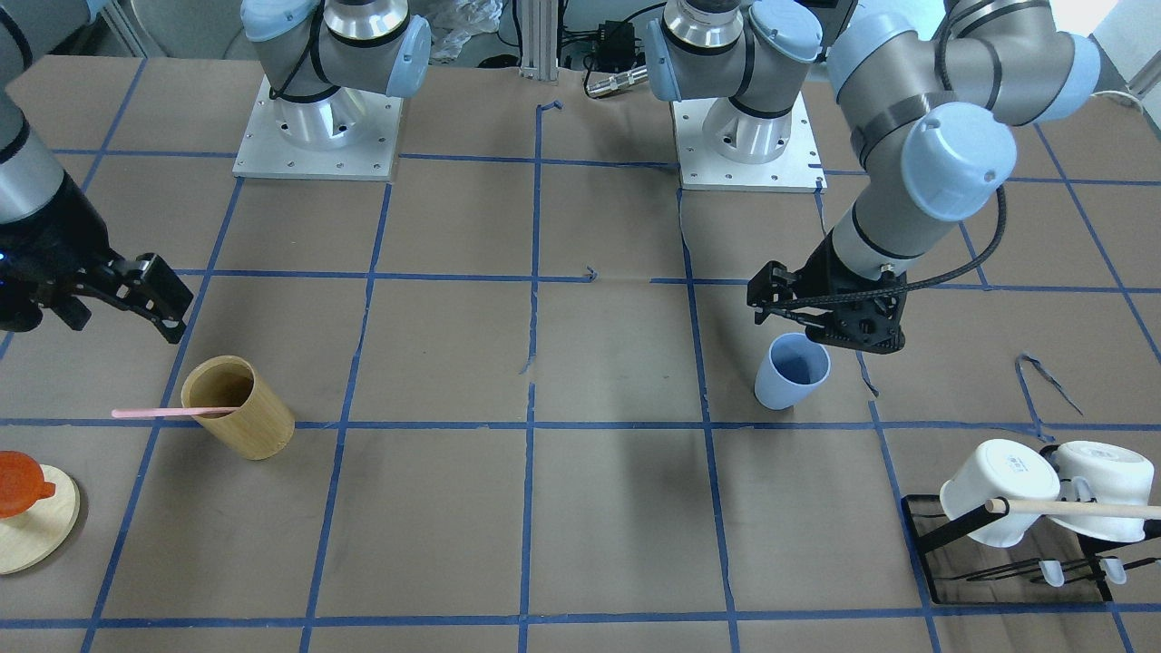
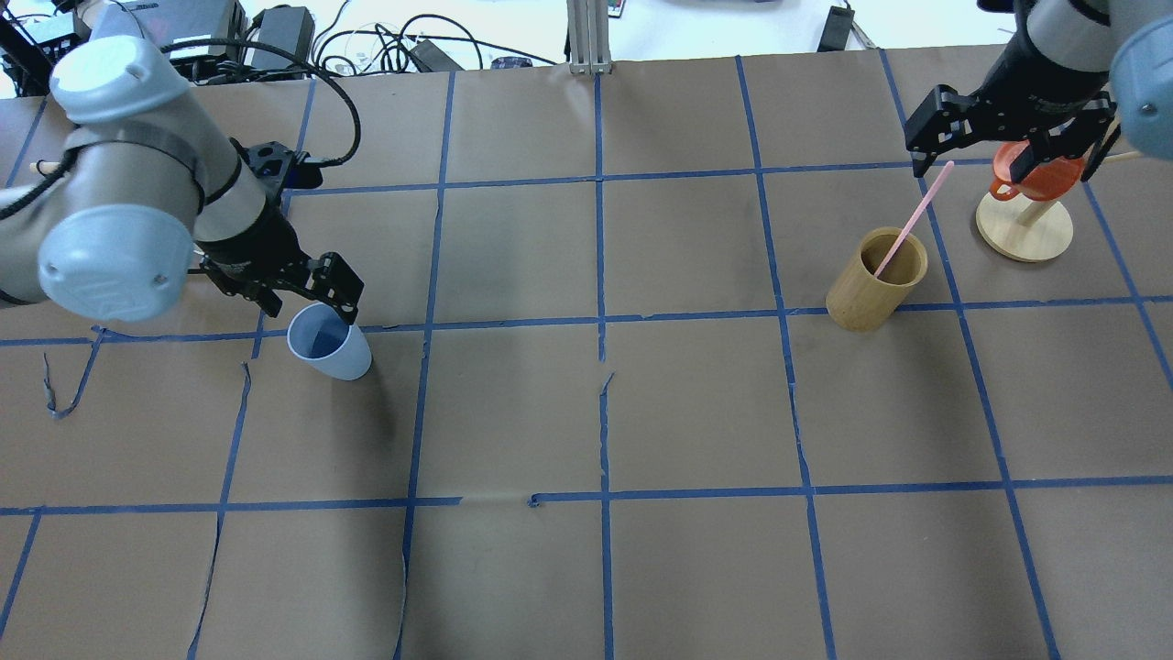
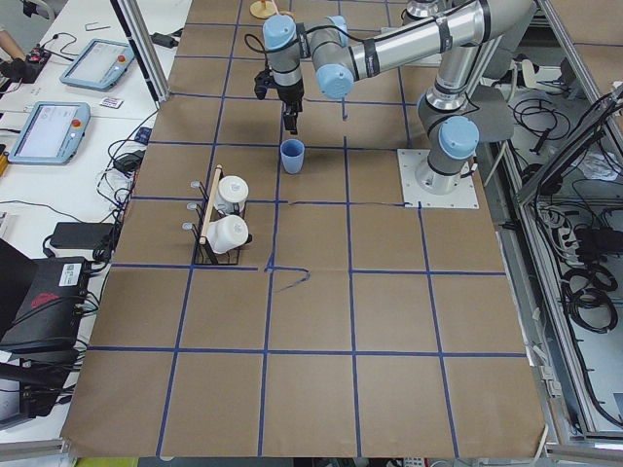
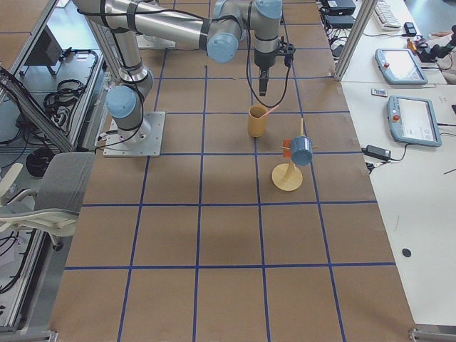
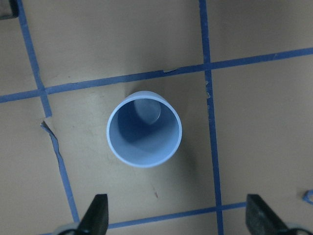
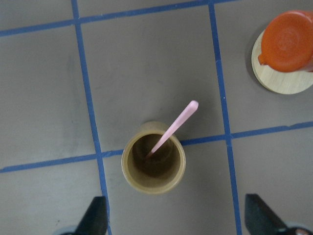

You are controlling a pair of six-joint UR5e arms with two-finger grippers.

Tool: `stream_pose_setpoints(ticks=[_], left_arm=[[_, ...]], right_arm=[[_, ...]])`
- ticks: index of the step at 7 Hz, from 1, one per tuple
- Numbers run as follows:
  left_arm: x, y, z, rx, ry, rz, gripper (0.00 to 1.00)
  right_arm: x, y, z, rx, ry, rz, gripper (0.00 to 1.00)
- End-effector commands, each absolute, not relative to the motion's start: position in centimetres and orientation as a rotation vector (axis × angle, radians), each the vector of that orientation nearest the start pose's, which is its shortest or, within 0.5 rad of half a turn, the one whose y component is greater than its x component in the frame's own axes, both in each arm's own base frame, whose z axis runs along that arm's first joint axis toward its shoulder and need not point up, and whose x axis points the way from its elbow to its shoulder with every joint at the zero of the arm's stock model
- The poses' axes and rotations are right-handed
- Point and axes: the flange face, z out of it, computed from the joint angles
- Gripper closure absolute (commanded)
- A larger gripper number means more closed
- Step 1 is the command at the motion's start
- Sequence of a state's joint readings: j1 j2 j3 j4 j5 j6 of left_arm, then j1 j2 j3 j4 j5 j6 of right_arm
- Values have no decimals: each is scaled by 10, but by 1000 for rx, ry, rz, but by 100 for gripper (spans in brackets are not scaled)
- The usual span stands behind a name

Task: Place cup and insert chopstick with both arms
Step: 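Lower the left gripper onto the blue cup while the right descends to the chopstick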

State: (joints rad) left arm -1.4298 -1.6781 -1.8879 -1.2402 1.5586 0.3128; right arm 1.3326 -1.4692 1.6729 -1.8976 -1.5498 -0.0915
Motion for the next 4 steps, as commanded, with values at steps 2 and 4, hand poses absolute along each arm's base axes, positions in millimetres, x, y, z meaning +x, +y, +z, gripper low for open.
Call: stream_pose_setpoints(ticks=[2,4], left_arm=[[-73,-509,269,308,3153,202,14],[-69,-516,257,310,3123,199,34]], right_arm=[[3,-558,353,275,3067,-400,0],[-1,-566,342,283,3062,-408,3]])
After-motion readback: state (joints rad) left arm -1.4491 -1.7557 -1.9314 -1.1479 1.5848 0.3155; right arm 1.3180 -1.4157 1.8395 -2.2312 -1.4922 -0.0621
